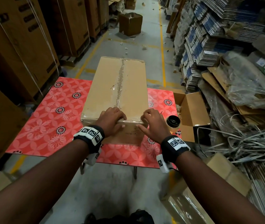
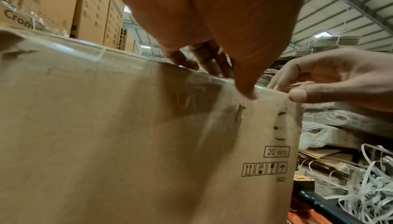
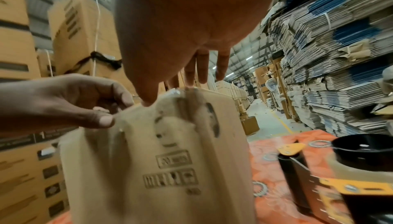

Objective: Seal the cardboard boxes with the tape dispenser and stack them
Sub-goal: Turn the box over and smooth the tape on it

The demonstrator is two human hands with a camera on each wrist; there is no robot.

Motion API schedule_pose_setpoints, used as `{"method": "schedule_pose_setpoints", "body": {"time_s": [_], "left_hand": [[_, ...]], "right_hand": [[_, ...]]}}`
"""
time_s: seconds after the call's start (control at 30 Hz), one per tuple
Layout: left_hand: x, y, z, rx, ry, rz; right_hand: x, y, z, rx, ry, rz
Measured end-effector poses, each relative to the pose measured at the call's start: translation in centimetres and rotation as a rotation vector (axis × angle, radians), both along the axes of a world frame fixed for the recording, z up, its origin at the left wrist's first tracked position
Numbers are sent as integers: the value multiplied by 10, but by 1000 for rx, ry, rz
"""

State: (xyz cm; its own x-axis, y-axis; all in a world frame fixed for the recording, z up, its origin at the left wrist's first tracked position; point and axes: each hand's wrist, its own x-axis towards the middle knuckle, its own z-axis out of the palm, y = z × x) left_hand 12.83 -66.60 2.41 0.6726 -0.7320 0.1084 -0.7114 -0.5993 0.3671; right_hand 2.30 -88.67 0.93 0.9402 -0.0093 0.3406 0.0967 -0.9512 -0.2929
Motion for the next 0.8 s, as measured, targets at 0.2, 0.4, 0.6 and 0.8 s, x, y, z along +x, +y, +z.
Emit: {"method": "schedule_pose_setpoints", "body": {"time_s": [0.2,0.4,0.6,0.8], "left_hand": [[4,24,-4,-24,-33,89],[13,52,0,0,-63,182],[36,86,-10,-35,-22,179],[45,103,-17,-163,-27,213]], "right_hand": [[4,17,0,8,61,-51],[20,39,12,-77,71,-87],[29,55,3,-44,60,-53],[32,69,7,-65,78,-29]]}}
